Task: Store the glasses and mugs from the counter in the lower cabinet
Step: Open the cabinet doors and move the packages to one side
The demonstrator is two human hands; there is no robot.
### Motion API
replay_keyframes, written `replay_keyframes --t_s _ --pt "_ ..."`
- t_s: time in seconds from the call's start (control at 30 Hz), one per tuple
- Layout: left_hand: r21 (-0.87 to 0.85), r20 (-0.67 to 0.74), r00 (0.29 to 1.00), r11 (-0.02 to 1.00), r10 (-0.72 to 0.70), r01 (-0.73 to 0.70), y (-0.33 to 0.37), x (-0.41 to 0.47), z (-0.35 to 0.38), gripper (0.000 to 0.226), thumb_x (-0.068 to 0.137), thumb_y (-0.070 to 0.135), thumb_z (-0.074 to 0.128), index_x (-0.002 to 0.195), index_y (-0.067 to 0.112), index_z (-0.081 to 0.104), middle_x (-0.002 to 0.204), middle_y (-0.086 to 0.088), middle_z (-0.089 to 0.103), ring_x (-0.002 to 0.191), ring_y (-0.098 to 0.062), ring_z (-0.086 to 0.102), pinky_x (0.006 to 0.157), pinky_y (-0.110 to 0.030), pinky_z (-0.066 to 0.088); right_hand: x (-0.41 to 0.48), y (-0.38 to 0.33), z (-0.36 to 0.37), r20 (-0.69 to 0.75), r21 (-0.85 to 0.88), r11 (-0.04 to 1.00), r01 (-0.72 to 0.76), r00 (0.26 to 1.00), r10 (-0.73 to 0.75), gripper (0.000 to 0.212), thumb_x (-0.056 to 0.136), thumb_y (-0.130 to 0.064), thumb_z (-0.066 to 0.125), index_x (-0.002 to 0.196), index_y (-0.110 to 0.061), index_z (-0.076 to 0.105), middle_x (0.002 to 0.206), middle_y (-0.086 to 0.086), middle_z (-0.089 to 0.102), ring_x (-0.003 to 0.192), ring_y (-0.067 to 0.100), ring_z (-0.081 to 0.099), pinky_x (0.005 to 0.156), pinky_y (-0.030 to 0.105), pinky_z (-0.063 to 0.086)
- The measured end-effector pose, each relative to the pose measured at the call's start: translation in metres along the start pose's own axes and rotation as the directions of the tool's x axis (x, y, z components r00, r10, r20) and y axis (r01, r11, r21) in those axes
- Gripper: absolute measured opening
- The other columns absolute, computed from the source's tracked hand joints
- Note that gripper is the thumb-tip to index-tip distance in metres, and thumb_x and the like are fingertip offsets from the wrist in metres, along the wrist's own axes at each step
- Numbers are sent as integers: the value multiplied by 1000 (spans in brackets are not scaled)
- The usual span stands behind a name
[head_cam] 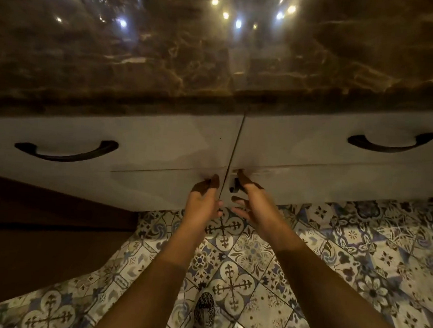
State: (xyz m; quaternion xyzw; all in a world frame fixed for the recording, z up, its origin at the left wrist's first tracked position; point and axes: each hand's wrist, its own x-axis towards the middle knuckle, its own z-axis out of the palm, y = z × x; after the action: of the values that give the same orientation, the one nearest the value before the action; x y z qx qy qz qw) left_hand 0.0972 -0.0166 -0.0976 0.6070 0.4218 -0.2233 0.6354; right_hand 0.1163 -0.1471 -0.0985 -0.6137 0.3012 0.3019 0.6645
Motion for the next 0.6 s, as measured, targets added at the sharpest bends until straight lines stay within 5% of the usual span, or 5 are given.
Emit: replay_keyframes --t_s 0.2,0.33,0.4,0.47,0.6 --pt "-35 0 1000 999 -7 7 -7 1 2 80 88 80 29 145 25 41 116 -10 70 99 -28 71 85 -47 50 -5 7 -6 118 106 994 28 992 -40 105 68 -86 47 156 -29 32 147 -7 42 121 29 62 103 50 53" --pt "-66 -38 998 997 -50 48 -13 -15 0 97 81 88 16 152 25 36 123 -14 61 100 -30 67 55 -39 49 -14 12 -18 162 -26 999 42 986 -38 120 60 -100 36 160 -38 17 165 4 28 111 33 68 101 53 53" --pt "-89 -38 999 995 -37 34 -17 -30 2 112 67 96 17 154 27 34 132 -9 57 97 -29 65 70 -43 60 -21 17 -22 150 -121 991 51 988 -32 121 56 -105 32 158 -42 18 165 4 29 109 33 68 99 52 54" --pt "-107 -69 998 994 6 -13 -25 -42 3 111 68 96 20 153 27 35 121 -1 57 91 -29 62 83 -51 60 -32 26 -24 126 -143 989 30 992 -12 121 55 -106 27 158 -42 23 163 3 34 109 34 68 96 50 55" --pt "-169 -134 991 985 12 -35 -51 -66 1 94 82 86 28 149 22 42 118 -4 57 98 -26 53 66 -39 52 -56 49 -37 46 -188 979 -75 995 85 133 48 -109 29 156 -30 35 153 6 49 115 34 65 100 52 51"
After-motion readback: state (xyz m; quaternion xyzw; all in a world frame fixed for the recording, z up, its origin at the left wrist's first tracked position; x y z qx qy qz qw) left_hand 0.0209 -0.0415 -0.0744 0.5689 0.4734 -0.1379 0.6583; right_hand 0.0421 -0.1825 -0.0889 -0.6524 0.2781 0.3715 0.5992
